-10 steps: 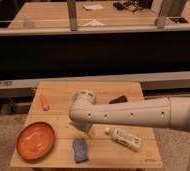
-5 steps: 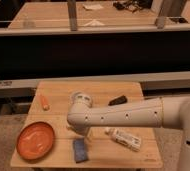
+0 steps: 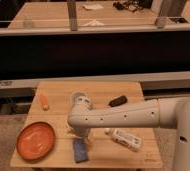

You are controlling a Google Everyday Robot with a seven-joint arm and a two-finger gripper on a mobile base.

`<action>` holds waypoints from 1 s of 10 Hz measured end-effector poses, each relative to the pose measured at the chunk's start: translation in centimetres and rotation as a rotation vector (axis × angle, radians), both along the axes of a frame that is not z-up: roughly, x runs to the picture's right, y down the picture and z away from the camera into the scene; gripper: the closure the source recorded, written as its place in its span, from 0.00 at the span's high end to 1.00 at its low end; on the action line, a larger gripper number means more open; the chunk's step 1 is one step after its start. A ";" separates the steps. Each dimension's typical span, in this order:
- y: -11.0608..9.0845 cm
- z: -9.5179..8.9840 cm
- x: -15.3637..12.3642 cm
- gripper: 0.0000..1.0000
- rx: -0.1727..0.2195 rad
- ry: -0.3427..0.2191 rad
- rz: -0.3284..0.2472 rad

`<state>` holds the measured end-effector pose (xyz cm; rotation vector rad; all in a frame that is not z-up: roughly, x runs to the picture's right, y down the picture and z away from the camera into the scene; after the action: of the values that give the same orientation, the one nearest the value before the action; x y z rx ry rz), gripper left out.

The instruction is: Place the white sponge in the ceramic bowl

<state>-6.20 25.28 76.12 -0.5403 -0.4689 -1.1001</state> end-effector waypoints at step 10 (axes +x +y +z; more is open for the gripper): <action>1.7 2.1 0.3 0.74 -0.045 -0.053 -0.063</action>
<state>-5.88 26.97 78.25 -0.5695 -0.5269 -1.1688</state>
